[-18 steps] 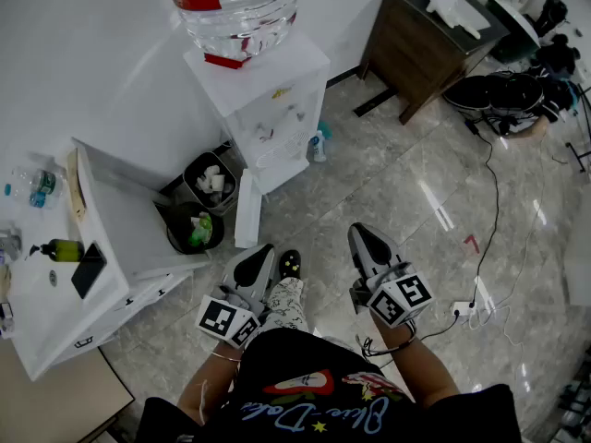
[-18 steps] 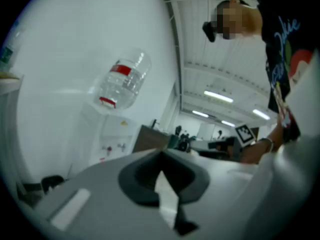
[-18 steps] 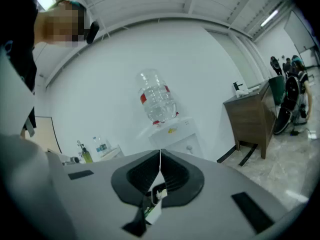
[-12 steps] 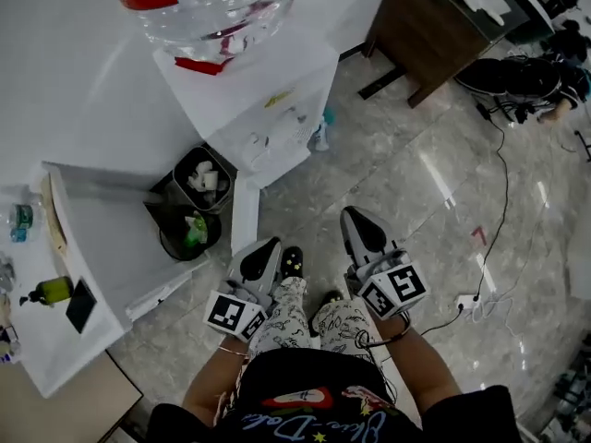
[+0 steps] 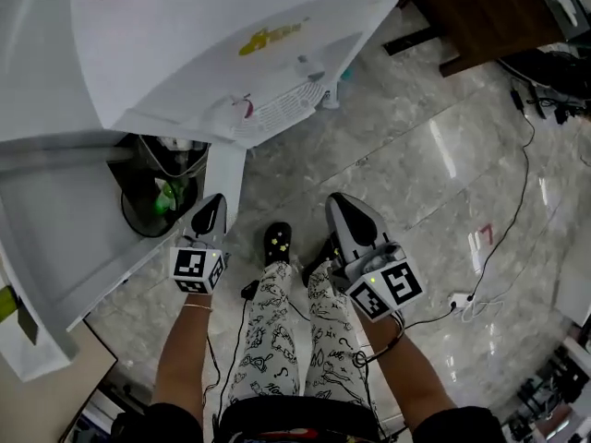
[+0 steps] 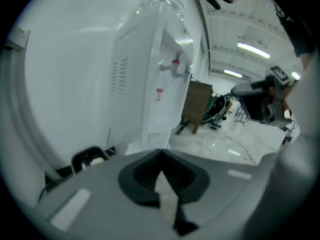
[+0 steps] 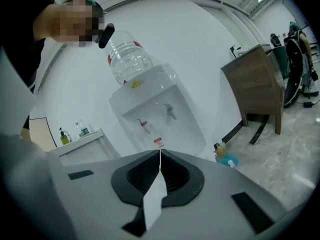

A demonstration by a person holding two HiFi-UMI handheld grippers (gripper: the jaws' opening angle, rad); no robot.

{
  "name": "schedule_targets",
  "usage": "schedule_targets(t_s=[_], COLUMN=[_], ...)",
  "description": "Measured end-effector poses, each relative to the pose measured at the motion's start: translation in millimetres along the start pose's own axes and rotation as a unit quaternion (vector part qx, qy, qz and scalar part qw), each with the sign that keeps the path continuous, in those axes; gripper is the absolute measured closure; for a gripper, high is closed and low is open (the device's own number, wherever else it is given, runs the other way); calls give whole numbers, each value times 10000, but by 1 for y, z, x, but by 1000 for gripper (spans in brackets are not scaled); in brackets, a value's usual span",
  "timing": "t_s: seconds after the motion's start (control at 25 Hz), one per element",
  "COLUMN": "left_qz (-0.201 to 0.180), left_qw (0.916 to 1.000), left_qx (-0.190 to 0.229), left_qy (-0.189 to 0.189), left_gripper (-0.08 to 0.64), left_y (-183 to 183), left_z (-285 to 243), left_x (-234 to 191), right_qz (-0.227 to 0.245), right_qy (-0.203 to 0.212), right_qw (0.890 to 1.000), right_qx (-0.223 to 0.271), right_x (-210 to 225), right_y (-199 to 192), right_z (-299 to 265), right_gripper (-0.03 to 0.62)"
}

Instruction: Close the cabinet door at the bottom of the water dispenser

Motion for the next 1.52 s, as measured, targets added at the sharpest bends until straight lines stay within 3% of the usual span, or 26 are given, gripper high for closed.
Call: schedule_targets(t_s=[0.16, 0.28, 0.36, 0.52, 0.72, 0.92, 1.24, 1.52], left_qz=[-550, -673, -771, -1103, -751, -222, 405, 449], left_qw=[9949, 9885, 9844, 9783, 9816, 9888, 9944, 9952], left_qx=[-543, -950, -1243, -1665, -1651, -1368, -976, -832], left_qy=[651, 964, 976, 543, 594, 550, -18, -270], left_gripper=[561, 561, 562, 569, 569, 569, 569, 568], left_y=[-45, -74, -92, -110, -109, -102, -78, -42], left_z=[-14, -19, -19, -22, -28, -41, -85, -136], left_x=[-53, -83, -92, -79, -58, -22, 44, 74], right_qz=[-72, 42, 26, -102, -19, -136, -336, -491], right_qy=[279, 342, 346, 277, 15, -78, -207, -332], right_qw=[9995, 9992, 9991, 9993, 9998, 9999, 9991, 9974], right_qx=[-110, -184, -230, -215, -175, -12, 165, 409], right_x=[-1, 0, 1, 6, 22, 34, 55, 73], right_y=[-20, -28, -34, -37, -32, -25, -19, -1], right_z=[-21, -29, -31, -29, -18, -9, 11, 27], right_gripper=[575, 575, 575, 575, 575, 575, 575, 575])
Point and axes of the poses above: the fingertips, and each gripper's own axes: z backward along the fingers, x to its right, y out of its top, the point moved 2 cm from there along z, backward along the fingers, and after that the axes turned 4 degrees about y, right-handed, at the moved point
